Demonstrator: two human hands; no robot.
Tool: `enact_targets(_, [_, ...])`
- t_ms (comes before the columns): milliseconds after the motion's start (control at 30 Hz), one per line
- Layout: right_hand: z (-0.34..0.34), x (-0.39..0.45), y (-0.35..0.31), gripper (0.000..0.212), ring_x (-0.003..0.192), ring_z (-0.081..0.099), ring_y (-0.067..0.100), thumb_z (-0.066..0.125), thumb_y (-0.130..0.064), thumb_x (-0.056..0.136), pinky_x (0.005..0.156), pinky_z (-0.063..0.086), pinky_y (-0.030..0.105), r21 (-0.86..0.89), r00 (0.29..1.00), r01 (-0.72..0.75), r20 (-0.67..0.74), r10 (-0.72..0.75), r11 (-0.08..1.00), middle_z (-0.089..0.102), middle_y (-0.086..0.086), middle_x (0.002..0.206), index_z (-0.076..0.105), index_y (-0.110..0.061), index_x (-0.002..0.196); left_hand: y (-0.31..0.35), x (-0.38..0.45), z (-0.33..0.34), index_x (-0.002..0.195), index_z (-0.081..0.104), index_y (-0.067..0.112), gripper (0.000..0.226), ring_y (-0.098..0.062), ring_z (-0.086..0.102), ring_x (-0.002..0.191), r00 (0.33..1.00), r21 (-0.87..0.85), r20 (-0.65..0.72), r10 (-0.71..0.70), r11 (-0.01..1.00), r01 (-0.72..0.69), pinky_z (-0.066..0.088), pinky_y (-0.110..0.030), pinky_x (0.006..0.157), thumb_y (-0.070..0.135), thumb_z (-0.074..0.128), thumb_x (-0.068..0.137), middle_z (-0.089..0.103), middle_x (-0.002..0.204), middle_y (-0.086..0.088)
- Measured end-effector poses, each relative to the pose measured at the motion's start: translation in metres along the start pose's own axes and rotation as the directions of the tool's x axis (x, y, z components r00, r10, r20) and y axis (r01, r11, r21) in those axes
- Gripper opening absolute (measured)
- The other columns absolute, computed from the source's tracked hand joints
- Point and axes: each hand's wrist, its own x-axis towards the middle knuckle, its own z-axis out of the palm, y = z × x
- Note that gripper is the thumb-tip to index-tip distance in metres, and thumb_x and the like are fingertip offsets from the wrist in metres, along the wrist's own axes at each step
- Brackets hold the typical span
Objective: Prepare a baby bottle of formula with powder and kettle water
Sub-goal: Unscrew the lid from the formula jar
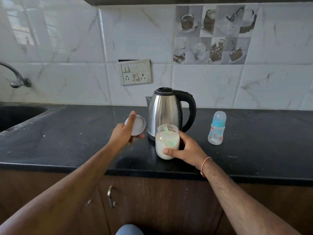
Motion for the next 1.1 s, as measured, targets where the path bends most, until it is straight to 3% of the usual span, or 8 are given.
enact_targets(133, [0.000, -0.001, 0.000, 0.097, 0.130, 0.062, 0.004, 0.096, -0.064, 0.066, 0.107, 0.053, 0.029, 0.005, 1.000, -0.002, 0.003, 0.002, 1.000, 0.069, -0.020, 0.137, 0.054, -0.046, 0.151, -0.021, 0.004, -0.032, 0.105, 0.073, 0.006, 0.083, -0.011, 0.048, 0.045, 0.985, 0.118, -0.097, -0.141, 0.981, 0.152, 0.033, -0.022, 0.042, 0.080, 0.037, 0.102, 0.081, 0.074, -0.008])
enact_targets(267, [0.003, -0.004, -0.008, 0.083, 0.125, 0.059, -0.003, 0.094, -0.055, 0.075, 0.094, 0.049, 0.014, -0.027, 1.000, 0.010, 0.009, -0.009, 1.000, 0.065, -0.023, 0.136, 0.054, -0.045, 0.147, -0.034, 0.005, -0.059, 0.099, 0.070, 0.004, 0.077, -0.014, 0.054, 0.040, 0.968, 0.301, -0.145, -0.206, 0.923, 0.241, 0.034, -0.020, 0.041, 0.075, 0.041, 0.104, 0.072, 0.060, -0.005])
enact_targets(500, [0.015, -0.005, -0.015, 0.080, 0.121, 0.055, -0.009, 0.089, -0.067, 0.072, 0.095, 0.043, 0.016, -0.135, 0.997, 0.050, -0.043, -0.057, 0.990, 0.060, -0.022, 0.129, 0.055, -0.045, 0.141, -0.047, 0.009, -0.094, 0.094, 0.074, 0.003, 0.084, -0.017, 0.059, 0.044, 0.978, 0.633, -0.099, -0.183, 0.747, 0.204, 0.045, -0.026, 0.049, 0.076, 0.034, 0.104, 0.069, 0.056, 0.000])
enact_targets(600, [0.018, -0.005, -0.015, 0.090, 0.123, 0.059, -0.003, 0.089, -0.072, 0.071, 0.103, 0.048, 0.023, -0.126, 0.996, 0.070, -0.053, -0.077, 0.990, 0.061, -0.022, 0.138, 0.051, -0.049, 0.149, -0.055, 0.009, -0.104, 0.110, 0.072, 0.010, 0.086, -0.016, 0.066, 0.055, 0.996, 0.708, -0.071, -0.061, 0.700, 0.094, 0.054, -0.029, 0.058, 0.088, 0.043, 0.093, 0.073, 0.073, 0.003])
enact_targets(700, [0.021, -0.010, -0.018, 0.102, 0.106, 0.066, -0.002, 0.092, -0.061, 0.075, 0.088, 0.052, 0.015, -0.134, 0.996, 0.059, -0.057, -0.067, 0.989, 0.062, -0.024, 0.136, 0.037, -0.048, 0.160, -0.066, -0.001, -0.106, 0.141, 0.058, 0.029, 0.104, -0.011, 0.070, 0.091, 0.992, 0.759, -0.044, 0.114, 0.650, -0.041, 0.059, -0.038, 0.081, 0.102, 0.059, 0.067, 0.074, 0.107, 0.009])
enact_targets(800, [0.025, -0.013, -0.019, 0.097, 0.101, 0.066, -0.005, 0.096, -0.053, 0.075, 0.081, 0.052, 0.008, -0.140, 0.992, 0.083, -0.081, -0.095, 0.987, 0.064, -0.020, 0.135, 0.045, -0.042, 0.157, -0.076, -0.002, -0.101, 0.159, 0.047, 0.031, 0.124, -0.015, 0.066, 0.121, 0.988, 0.791, 0.012, 0.151, 0.603, -0.102, 0.058, -0.039, 0.093, 0.103, 0.067, 0.060, 0.059, 0.144, 0.007])
enact_targets(933, [0.037, -0.010, -0.022, 0.095, 0.102, 0.068, -0.006, 0.096, -0.048, 0.078, 0.082, 0.053, 0.006, -0.119, 0.991, 0.071, -0.105, -0.083, 0.990, 0.067, -0.019, 0.134, 0.047, -0.040, 0.159, -0.078, 0.006, -0.099, 0.136, 0.071, 0.035, 0.084, -0.015, 0.062, 0.109, 0.992, 0.784, 0.006, 0.128, 0.615, -0.085, 0.052, -0.033, 0.083, 0.091, 0.071, 0.073, 0.058, 0.128, 0.010])
enact_targets(1100, [0.056, 0.009, -0.031, 0.093, 0.110, 0.069, -0.001, 0.095, -0.045, 0.080, 0.082, 0.051, 0.007, -0.120, 0.994, 0.054, -0.086, -0.064, 0.991, 0.067, -0.019, 0.135, 0.046, -0.037, 0.159, -0.078, 0.009, -0.101, 0.136, 0.069, 0.037, 0.080, -0.025, 0.056, 0.126, 0.992, 0.774, -0.068, 0.105, 0.633, -0.014, 0.054, -0.044, 0.097, 0.091, 0.066, 0.076, 0.060, 0.136, 0.002])
